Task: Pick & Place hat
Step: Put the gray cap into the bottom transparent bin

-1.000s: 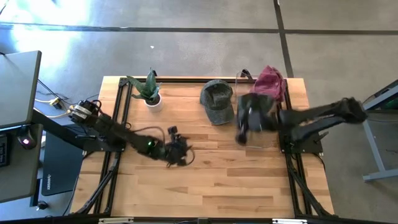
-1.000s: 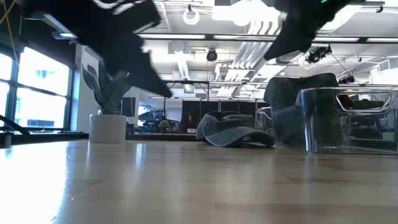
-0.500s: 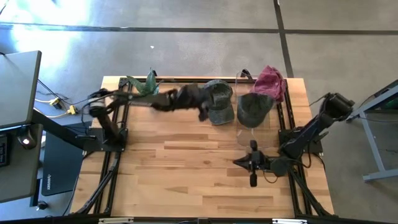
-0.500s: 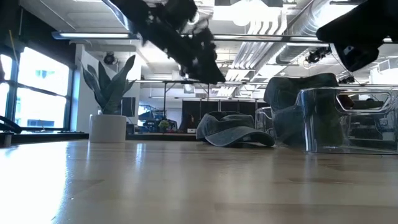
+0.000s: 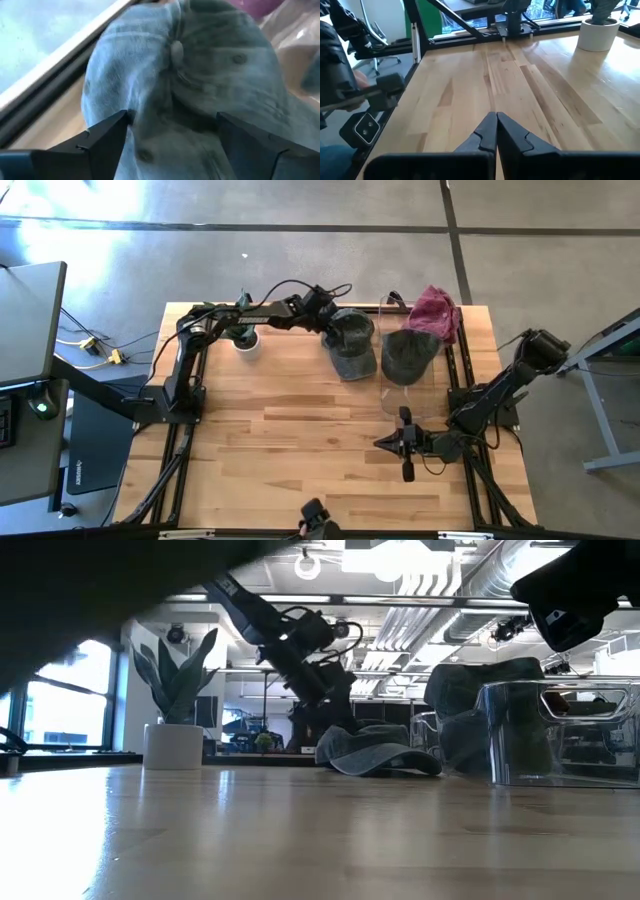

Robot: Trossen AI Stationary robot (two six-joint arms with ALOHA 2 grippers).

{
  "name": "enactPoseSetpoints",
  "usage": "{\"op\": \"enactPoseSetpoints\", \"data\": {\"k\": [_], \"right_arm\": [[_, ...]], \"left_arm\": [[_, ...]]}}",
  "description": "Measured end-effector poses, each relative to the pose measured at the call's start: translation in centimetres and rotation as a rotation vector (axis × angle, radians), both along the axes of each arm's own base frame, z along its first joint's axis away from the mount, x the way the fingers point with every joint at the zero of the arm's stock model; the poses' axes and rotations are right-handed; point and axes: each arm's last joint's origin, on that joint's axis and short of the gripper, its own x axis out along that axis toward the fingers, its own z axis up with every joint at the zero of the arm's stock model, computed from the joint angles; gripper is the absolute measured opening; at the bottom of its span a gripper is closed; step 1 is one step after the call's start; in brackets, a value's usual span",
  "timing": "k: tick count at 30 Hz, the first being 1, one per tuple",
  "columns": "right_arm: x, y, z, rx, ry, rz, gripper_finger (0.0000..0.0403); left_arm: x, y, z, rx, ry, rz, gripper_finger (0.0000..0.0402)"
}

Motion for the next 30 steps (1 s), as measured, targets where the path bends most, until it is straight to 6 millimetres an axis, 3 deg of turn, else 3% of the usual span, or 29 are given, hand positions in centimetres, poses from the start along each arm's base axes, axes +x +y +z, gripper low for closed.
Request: {"op": "enactPoseSetpoints", "data": {"k": [7,12,16,20,25,27,30], "right_arm": [[0.0,0.0,0.0,0.0,0.0,0.0,0.0002],[0.0,0.0,0.0,0.001,0.0,0.0,0.0005],[0.0,0.0,0.0,0.001,0.0,0.001,0.0004],[0.0,0.1,0.0,0.005,0.006,0.024,0.0002],[0.0,0.1,-0.1,0.009,0.014,0.045,0.0006],[0.0,0.1,-0.1,0.009,0.021,0.053,0.0004],[-0.1,0.2,-0.3,0.019,0.037,0.068,0.0002]], "left_arm": [[0.1,-0.3,-0.4,0.016,0.039,-0.131,0.0217],[0.0,-0.2,-0.2,0.097,0.059,-0.201,0.0114],[-0.1,-0.6,2.6,0.151,0.02,-0.302,0.0016],[0.1,-1.6,7.1,0.239,0.021,-0.313,0.0018],[0.0,-6.2,13.0,0.498,0.196,-0.31,0.0004],[-0.1,-9.0,13.8,0.594,0.307,-0.317,0.0003],[0.6,-13.7,13.0,0.656,0.398,-0.378,0.0002]]}}
